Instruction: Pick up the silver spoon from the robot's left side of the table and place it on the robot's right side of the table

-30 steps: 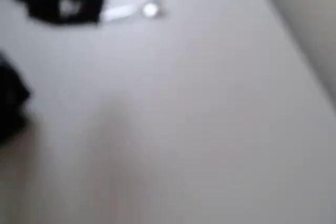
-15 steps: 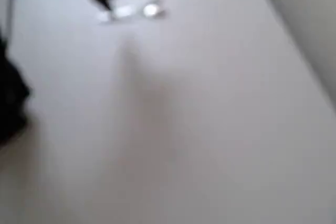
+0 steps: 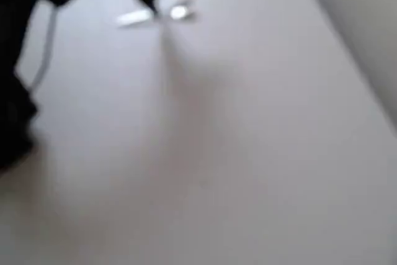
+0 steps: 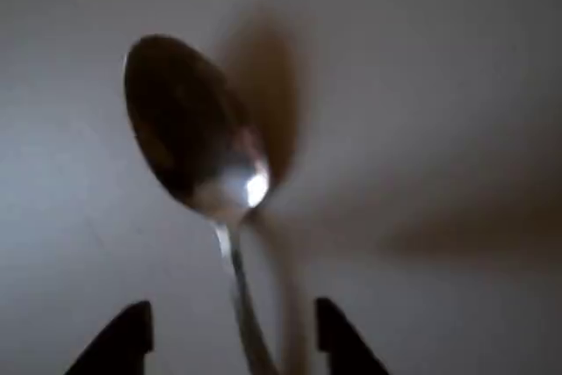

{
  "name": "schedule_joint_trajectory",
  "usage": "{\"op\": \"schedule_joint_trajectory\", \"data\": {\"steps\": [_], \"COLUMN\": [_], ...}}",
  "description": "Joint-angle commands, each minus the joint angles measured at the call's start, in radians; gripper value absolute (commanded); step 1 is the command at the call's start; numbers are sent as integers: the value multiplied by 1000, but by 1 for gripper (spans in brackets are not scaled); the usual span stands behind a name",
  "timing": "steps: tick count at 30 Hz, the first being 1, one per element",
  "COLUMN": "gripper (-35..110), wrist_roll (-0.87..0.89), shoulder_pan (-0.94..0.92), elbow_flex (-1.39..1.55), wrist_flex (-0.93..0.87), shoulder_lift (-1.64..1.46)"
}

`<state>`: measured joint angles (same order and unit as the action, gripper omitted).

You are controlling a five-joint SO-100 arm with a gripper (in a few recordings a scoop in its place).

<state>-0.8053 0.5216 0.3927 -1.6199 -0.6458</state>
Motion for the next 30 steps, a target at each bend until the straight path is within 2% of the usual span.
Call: {"op": "schedule_joint_trajectory", "data": {"steps": [1, 14, 27, 30], "gripper": [21, 19, -2, -2], "wrist_roll": [-9, -25, -25, -29], "shoulder_pan": [0, 3, 2, 2], "elbow_flex": [-72, -80, -81, -81], "wrist_flex": [-6, -6, -6, -8], "shoulder_lift": [-3, 55, 58, 61]}}
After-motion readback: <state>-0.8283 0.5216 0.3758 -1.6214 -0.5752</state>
